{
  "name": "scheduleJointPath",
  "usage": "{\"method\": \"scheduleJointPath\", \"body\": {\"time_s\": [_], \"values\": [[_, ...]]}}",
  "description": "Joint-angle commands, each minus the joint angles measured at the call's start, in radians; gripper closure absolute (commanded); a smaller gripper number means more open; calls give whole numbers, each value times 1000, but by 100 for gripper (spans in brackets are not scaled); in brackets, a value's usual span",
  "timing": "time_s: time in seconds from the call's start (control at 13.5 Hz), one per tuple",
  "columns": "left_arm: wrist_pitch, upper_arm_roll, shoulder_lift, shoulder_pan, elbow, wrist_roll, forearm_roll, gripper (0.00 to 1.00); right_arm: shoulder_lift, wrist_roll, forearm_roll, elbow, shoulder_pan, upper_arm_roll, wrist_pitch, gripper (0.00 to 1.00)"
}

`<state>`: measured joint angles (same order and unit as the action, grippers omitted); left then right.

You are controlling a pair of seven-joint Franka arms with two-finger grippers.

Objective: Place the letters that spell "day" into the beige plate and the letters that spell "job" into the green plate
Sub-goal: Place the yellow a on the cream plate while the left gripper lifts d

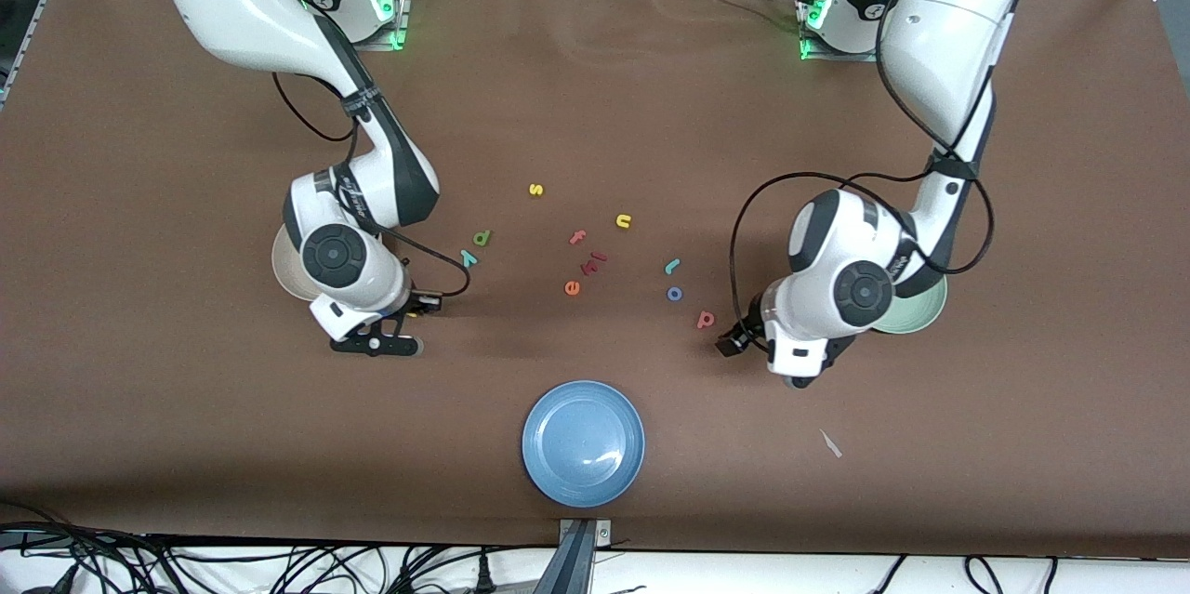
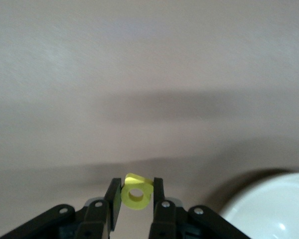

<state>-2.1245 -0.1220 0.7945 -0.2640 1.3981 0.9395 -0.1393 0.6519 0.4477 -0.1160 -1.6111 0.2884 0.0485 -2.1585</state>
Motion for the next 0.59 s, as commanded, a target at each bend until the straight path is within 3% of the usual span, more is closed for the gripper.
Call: {"method": "scheduleJointPath", "body": {"time_s": [0.0, 0.22, 0.52], "values": [[-6, 12, 20, -37, -16, -143, -10, 15, -167, -47, -2, -229, -50, -2, -6, 81], [-5, 12, 38, -73, -8, -145, -19, 24, -259, -115, -2, -367, -86, -54, 2, 81], [-5, 12, 61, -77, -10, -165, -5, 37, -242, -115, -1, -426, -89, -94, -12, 81]]}}
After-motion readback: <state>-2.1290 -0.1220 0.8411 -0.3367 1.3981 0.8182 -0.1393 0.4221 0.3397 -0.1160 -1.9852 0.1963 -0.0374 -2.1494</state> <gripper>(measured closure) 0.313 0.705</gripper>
